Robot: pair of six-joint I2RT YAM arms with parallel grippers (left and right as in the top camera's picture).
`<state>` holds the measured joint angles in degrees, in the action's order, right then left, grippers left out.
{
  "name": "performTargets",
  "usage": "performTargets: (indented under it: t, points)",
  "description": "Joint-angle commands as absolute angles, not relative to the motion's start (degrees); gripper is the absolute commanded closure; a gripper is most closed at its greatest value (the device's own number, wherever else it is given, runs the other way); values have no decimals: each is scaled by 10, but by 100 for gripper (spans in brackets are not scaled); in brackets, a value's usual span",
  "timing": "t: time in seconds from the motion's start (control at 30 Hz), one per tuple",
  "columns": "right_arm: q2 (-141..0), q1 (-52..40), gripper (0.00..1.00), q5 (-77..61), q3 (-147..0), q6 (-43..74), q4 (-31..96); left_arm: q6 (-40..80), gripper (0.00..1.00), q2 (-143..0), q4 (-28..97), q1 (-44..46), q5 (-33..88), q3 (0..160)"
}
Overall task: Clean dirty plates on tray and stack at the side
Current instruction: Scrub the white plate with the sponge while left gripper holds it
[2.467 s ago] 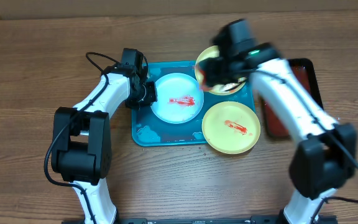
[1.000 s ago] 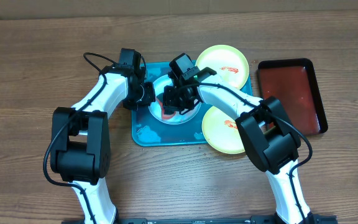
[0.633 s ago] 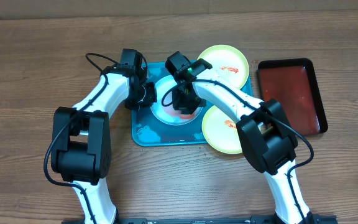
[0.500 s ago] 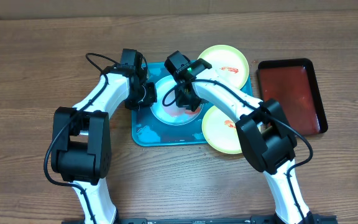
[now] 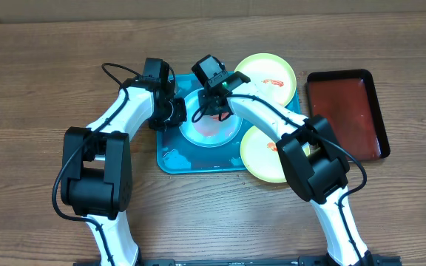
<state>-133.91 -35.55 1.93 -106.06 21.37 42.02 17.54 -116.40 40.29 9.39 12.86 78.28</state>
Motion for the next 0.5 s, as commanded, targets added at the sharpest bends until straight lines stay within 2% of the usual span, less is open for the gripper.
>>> performTargets:
  t: [0.0,0.27,0.47]
  points:
    - [-1365,-363,96,-128,-1061,194,414,162,96,-1178,405,98,131,777]
    - [-1362,-363,96,-286,-1078,180,456,163,96,-1178,405,98,131,777]
    - [-1361,-354,96,-240,-1078,180,563,163,96,-1178,405,98,131,777]
